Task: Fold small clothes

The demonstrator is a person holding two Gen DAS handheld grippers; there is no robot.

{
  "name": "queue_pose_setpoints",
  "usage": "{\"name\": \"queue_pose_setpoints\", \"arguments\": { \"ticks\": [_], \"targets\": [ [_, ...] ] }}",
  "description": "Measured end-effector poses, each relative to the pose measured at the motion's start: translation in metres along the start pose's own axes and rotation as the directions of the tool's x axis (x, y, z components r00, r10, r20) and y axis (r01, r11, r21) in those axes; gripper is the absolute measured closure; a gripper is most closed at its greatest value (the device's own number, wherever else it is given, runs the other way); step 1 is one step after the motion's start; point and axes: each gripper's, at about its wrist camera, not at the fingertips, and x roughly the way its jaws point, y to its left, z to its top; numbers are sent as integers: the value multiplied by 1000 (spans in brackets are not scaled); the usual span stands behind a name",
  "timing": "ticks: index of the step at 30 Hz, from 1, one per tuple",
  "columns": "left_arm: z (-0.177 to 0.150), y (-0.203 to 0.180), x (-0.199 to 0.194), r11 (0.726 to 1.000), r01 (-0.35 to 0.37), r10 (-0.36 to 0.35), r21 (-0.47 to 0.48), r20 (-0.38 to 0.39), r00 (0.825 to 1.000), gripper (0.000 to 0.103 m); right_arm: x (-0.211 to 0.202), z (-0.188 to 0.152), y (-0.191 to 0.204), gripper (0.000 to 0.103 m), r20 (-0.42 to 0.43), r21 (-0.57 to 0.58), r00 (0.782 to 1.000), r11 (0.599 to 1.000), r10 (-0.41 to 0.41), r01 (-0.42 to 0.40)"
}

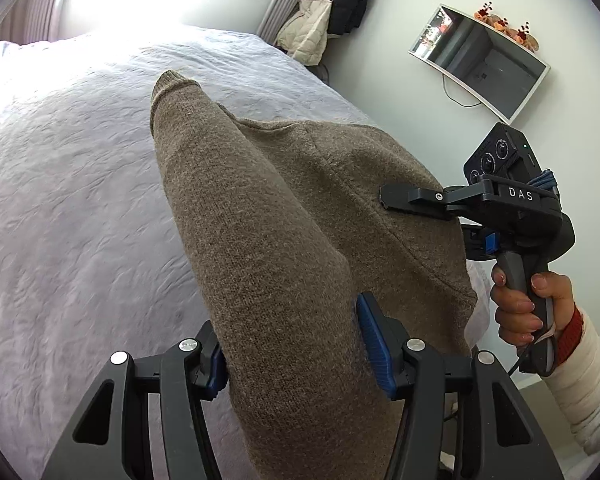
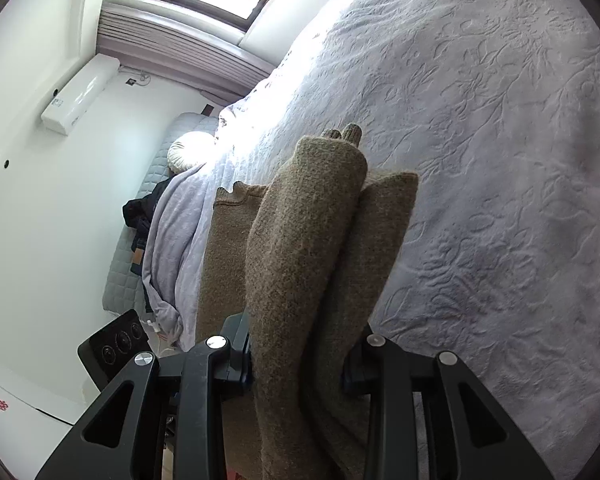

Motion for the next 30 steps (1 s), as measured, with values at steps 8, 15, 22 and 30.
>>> {"name": "queue_pose_setpoints", "arguments": {
  "ticks": [8,15,22,30],
  "targets": [
    [-44,29,-15,997,-47,45,-62,-26,999,46,45,-23,4,69,-64,12,998,1000,-26,27],
    [-73,77,1,985,-74,63,-153,-75,995,46,88,-41,-15,69,-82,28,991,994,-105,108],
    [-88,80,-16,979,-146,145,-141,-17,989,27,80,-51,-37,56,-68,46,980,980,-190,193],
    [-99,68,-65,909,-415,418,-48,95,904,6,37,-66,-28,48,-18,-20,962,962,-273,273]
  ]
}}
